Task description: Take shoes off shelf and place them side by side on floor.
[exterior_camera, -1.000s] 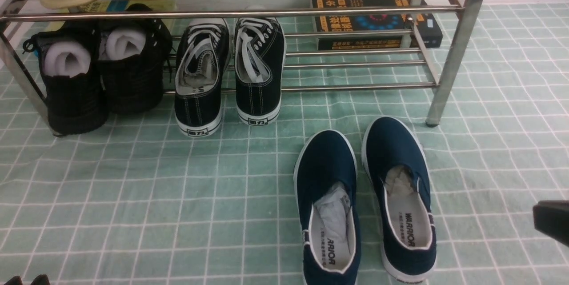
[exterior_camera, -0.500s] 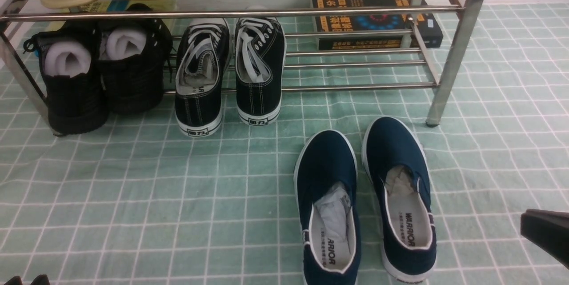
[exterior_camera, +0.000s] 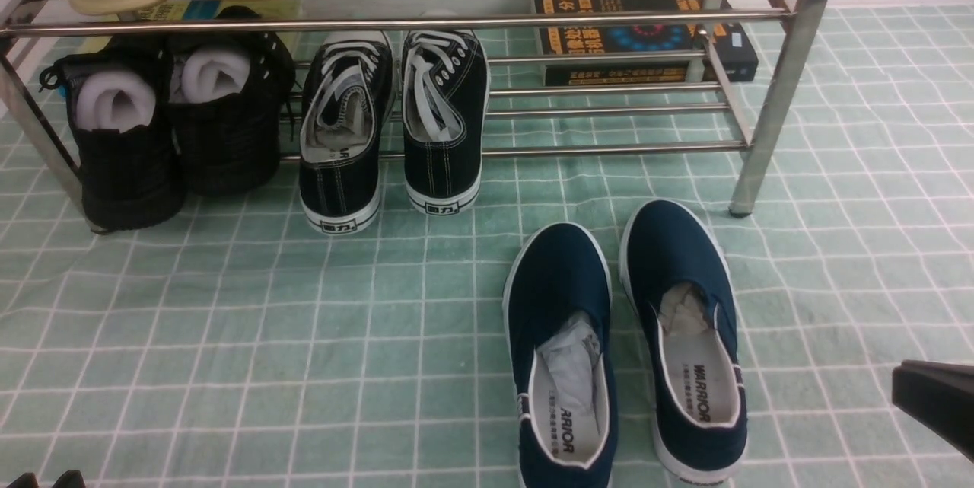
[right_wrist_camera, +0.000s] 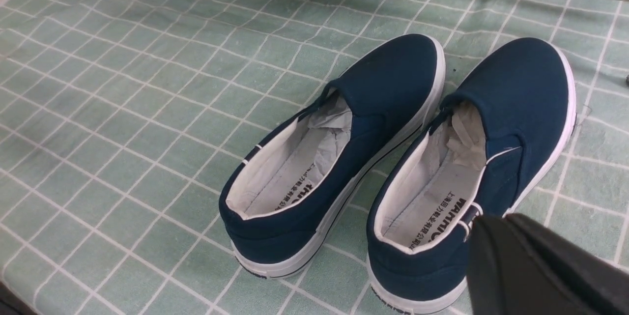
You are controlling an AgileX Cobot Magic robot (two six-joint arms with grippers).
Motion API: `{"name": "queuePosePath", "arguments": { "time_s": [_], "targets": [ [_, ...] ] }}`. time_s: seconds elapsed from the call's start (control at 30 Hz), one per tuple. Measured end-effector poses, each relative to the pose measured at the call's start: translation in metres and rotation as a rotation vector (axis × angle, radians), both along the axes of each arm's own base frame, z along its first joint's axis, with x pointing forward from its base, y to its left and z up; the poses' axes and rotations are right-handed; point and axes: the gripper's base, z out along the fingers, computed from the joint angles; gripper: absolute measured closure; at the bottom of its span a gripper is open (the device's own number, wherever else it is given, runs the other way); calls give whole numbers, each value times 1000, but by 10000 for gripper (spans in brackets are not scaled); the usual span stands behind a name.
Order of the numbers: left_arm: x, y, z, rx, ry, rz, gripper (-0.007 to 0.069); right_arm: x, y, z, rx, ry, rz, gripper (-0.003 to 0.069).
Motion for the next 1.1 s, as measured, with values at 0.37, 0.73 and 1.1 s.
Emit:
{"name": "queuePosePath", "arguments": {
  "time_s": [0.37, 0.73, 1.1],
  "targets": [
    [0, 0, 0, 0, 0, 0, 383, -4, -21, -28, 0, -249, -132, 648],
    [0, 0, 0, 0, 0, 0, 383, -25, -55, -84, -45, -249, -453, 638],
    [0, 0, 0, 0, 0, 0, 383, -34, -62, -105, -80, -188, -565, 625]
  ]
}}
